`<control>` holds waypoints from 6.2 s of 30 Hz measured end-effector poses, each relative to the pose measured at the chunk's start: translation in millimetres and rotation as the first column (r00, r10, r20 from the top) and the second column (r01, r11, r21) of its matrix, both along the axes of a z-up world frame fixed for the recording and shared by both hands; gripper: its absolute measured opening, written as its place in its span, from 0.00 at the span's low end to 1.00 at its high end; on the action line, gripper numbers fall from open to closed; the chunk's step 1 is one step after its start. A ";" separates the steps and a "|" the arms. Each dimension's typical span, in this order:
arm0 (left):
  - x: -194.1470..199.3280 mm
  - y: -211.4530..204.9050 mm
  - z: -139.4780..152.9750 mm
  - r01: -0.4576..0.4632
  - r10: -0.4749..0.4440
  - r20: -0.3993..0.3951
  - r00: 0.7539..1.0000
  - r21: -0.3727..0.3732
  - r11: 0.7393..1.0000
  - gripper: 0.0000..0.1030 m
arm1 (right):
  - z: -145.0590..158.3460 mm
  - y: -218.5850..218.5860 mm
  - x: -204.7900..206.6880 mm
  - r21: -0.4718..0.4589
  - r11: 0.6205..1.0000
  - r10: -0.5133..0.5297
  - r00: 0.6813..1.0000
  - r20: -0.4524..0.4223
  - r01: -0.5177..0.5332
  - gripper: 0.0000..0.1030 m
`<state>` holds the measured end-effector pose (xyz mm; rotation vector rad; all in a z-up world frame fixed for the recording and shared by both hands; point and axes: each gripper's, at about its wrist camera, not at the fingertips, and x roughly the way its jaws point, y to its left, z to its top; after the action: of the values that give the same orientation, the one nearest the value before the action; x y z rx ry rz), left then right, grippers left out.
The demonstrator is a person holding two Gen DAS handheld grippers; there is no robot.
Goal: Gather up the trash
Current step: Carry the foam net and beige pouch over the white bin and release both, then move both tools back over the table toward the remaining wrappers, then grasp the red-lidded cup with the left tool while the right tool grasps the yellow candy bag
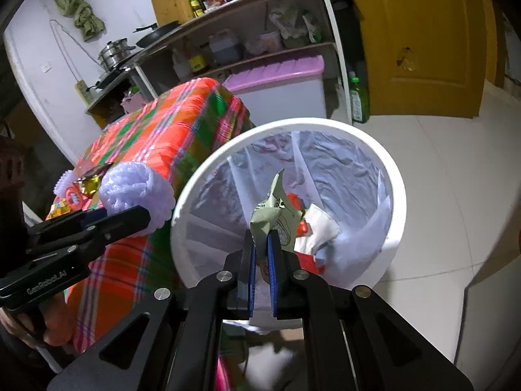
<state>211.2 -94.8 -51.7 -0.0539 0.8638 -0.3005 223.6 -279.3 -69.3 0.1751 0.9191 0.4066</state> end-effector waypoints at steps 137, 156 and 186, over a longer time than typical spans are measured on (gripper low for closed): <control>-76.1 237.1 11.1 -0.484 0.493 0.047 0.869 -0.128 0.866 0.40 | 52.1 209.9 -11.1 0.006 0.930 0.365 0.925 0.106 -0.367 0.43; -115.1 267.8 5.9 -0.476 0.494 0.052 0.868 -0.197 0.857 0.40 | 29.0 311.7 15.4 -0.131 0.859 0.506 0.859 0.080 -0.495 0.43; -124.4 251.1 17.8 -0.448 0.468 0.076 0.881 -0.187 0.874 0.40 | 45.1 280.5 -20.8 -0.073 0.871 0.492 0.864 0.111 -0.486 0.29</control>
<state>86.8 156.3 -33.8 -0.3878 0.6804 0.0751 202.8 1.2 -24.2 -0.1310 0.8396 0.8613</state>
